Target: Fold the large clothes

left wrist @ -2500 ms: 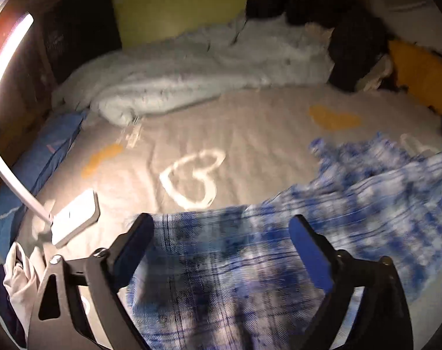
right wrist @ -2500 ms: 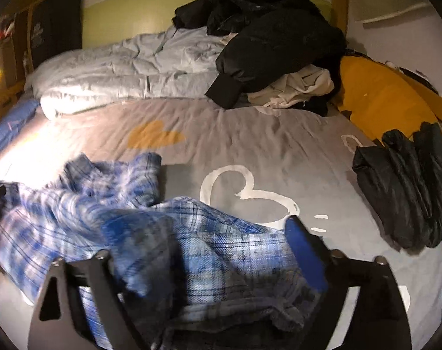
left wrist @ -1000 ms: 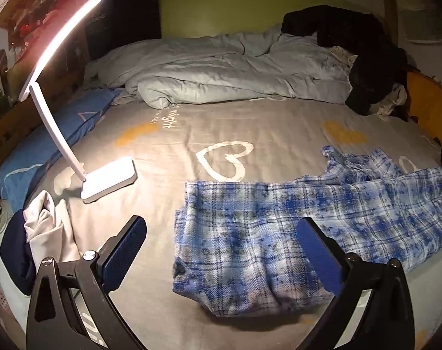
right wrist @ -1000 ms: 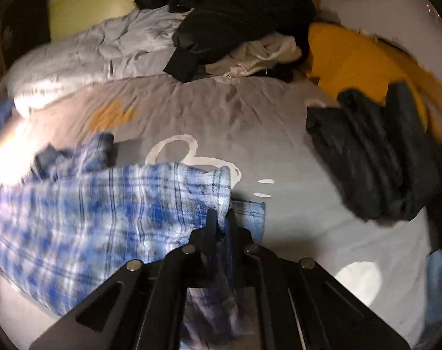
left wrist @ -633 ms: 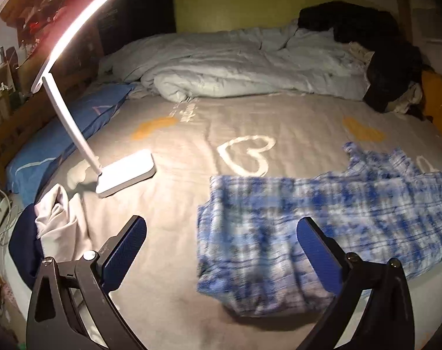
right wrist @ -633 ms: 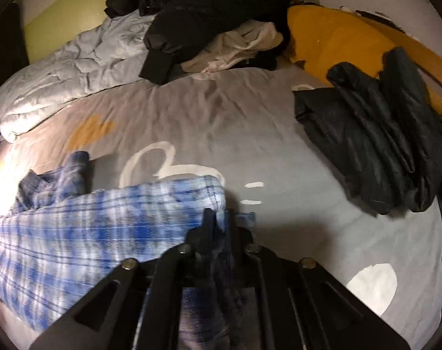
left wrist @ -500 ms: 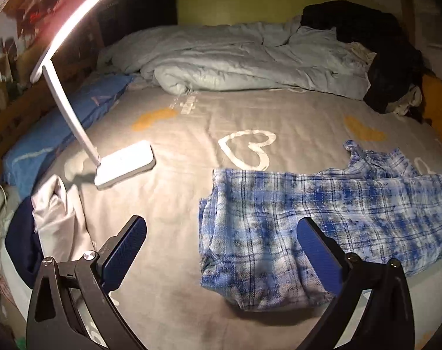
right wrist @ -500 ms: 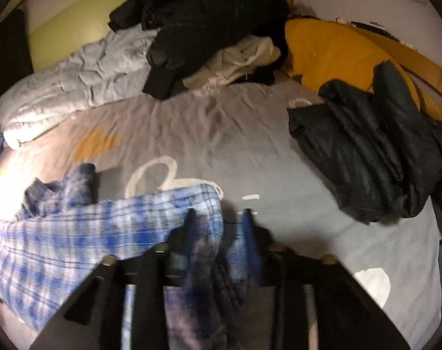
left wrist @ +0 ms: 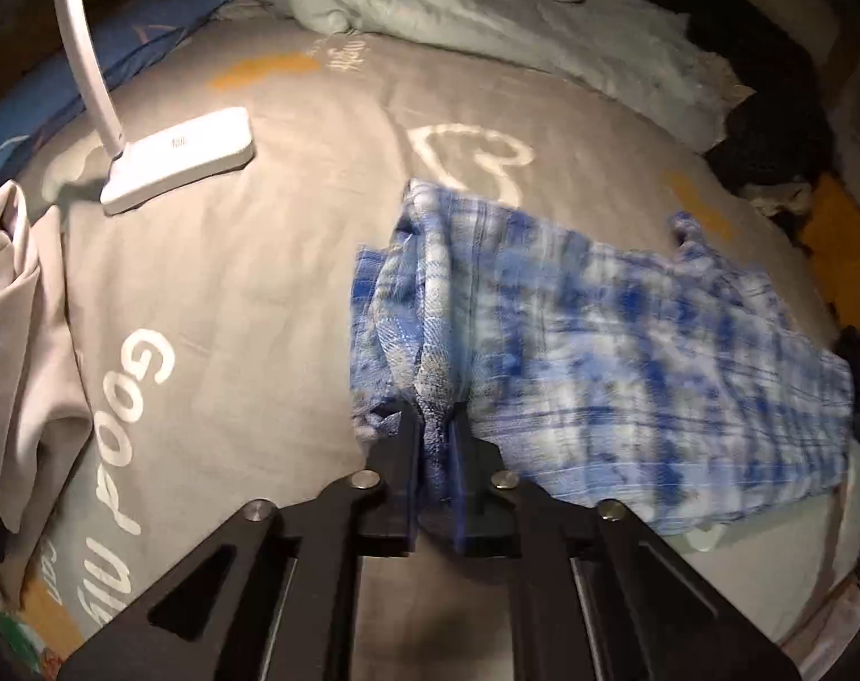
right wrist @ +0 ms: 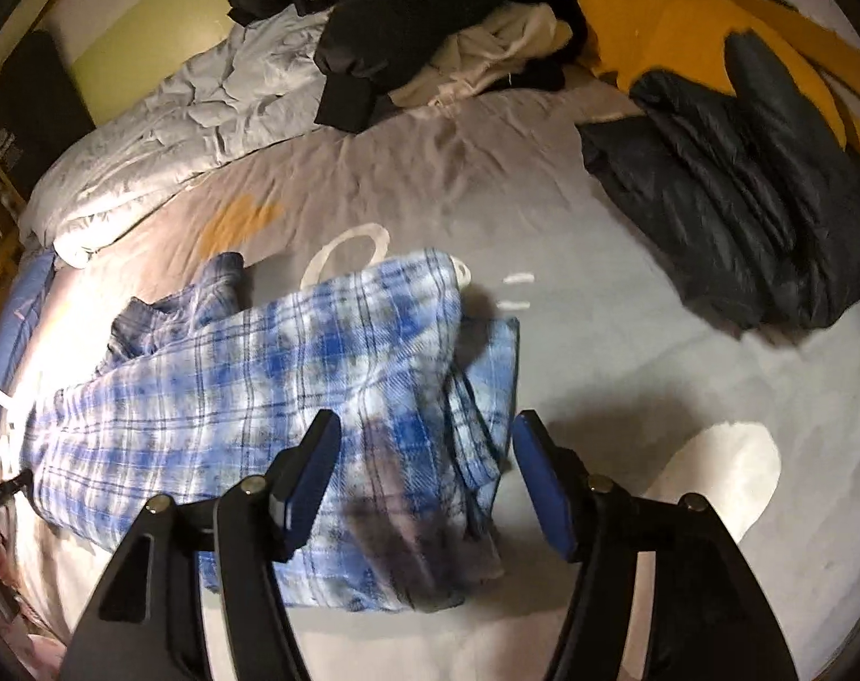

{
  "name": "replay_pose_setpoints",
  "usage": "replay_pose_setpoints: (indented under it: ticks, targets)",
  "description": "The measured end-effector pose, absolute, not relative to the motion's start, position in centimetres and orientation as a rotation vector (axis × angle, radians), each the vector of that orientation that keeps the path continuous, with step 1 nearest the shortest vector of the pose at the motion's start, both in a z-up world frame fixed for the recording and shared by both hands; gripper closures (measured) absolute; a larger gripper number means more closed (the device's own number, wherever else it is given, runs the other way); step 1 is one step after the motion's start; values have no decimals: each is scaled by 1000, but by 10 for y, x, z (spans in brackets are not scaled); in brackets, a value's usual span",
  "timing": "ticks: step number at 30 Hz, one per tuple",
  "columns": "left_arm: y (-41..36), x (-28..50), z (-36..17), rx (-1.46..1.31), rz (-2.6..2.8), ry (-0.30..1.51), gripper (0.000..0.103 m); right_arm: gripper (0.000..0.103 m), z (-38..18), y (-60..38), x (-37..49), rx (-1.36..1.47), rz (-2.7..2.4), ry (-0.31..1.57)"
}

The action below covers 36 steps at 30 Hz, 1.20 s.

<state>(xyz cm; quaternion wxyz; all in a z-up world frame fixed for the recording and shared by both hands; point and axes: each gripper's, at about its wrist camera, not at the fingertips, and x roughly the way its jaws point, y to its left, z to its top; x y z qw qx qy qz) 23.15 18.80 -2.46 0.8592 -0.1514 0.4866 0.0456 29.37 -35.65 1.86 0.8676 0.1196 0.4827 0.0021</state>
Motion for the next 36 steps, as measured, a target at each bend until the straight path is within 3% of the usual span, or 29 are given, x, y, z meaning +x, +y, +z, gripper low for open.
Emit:
replay_pose_setpoints:
  ticks: [4, 8, 11, 15, 26, 31, 32, 35, 36]
  targets:
    - [178, 222, 9, -223, 105, 892, 97, 43, 22, -363, 289, 252, -24, 996]
    - [166, 229, 1, -138, 152, 924, 95, 42, 25, -363, 286, 241, -22, 992]
    - [170, 231, -7, -151, 176, 957, 86, 42, 22, -364, 279, 229, -37, 1009]
    - [178, 223, -3, -206, 165, 945, 81, 42, 25, -369, 266, 250, -35, 996]
    - [124, 198, 39, -129, 19, 818, 80, 42, 57, -332, 249, 144, 65, 850]
    - [93, 192, 41, -73, -49, 803, 80, 31, 58, -297, 242, 74, 148, 810]
    - [87, 191, 39, -52, -62, 806, 75, 28, 57, -287, 241, 50, 173, 811]
    - [71, 191, 30, -10, -83, 821, 41, 22, 49, -267, 238, 23, 210, 832]
    - [67, 190, 28, -7, -88, 822, 34, 22, 46, -263, 238, 37, 231, 847]
